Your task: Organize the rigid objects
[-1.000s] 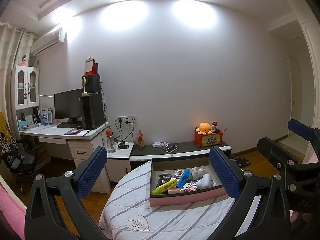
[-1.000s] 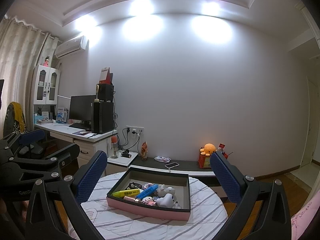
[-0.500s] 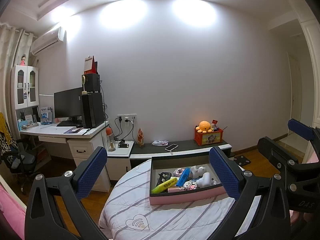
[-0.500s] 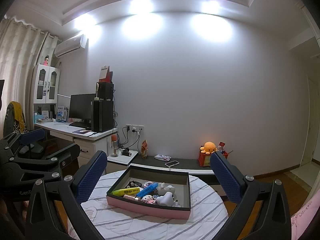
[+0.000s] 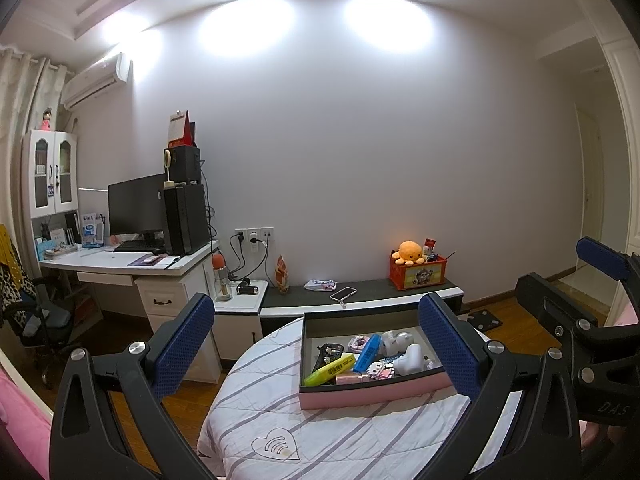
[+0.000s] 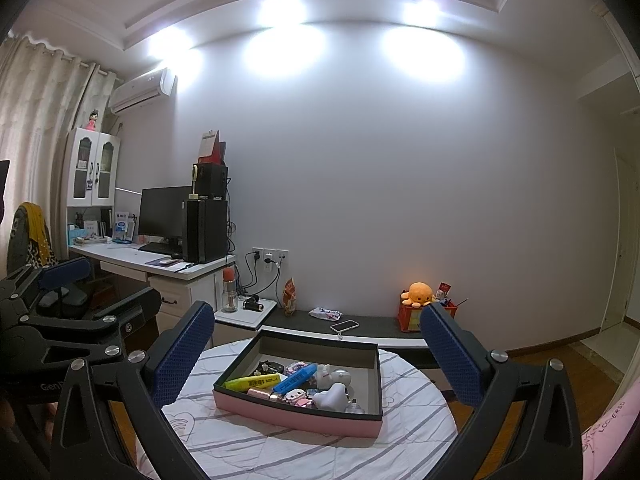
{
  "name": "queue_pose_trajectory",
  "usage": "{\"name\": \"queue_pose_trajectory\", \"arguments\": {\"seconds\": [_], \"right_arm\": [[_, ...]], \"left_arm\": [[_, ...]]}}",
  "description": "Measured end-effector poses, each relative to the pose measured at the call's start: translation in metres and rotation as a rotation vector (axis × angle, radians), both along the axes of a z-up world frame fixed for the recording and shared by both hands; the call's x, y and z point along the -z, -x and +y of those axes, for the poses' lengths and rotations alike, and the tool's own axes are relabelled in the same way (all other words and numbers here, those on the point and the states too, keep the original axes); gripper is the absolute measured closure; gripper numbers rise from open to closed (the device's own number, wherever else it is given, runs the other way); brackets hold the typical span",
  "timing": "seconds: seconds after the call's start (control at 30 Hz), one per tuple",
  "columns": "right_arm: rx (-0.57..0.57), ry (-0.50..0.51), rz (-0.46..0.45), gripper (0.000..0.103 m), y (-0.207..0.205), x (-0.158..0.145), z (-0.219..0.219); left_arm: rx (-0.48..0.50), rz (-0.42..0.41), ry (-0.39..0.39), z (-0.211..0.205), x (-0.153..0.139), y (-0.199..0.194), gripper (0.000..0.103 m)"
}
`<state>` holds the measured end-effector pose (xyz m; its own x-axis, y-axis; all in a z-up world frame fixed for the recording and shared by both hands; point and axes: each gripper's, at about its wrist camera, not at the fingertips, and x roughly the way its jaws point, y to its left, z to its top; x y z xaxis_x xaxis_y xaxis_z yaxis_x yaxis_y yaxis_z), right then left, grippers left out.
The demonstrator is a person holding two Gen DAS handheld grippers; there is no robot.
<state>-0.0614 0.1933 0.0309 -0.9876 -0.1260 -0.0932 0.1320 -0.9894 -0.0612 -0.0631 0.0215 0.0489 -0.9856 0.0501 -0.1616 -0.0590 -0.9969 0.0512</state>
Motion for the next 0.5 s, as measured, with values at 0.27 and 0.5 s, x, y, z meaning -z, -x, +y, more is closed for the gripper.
{"name": "queue_pose_trajectory", "arguments": {"seconds": [0.27, 0.5], "right_arm": [[-0.003, -0.002, -0.002, 0.0, 0.0013, 0.001, -0.0003], [-0.002, -0.005, -0.004, 0.0, 0.0024, 0.0018, 0.0013]], "left_arm": [[-0.001, 0.0, 0.001, -0.0007, 0.0001, 0.0002, 0.0], [-0.001, -0.001, 0.001, -0.0007, 0.0, 0.0005, 0.0]]}}
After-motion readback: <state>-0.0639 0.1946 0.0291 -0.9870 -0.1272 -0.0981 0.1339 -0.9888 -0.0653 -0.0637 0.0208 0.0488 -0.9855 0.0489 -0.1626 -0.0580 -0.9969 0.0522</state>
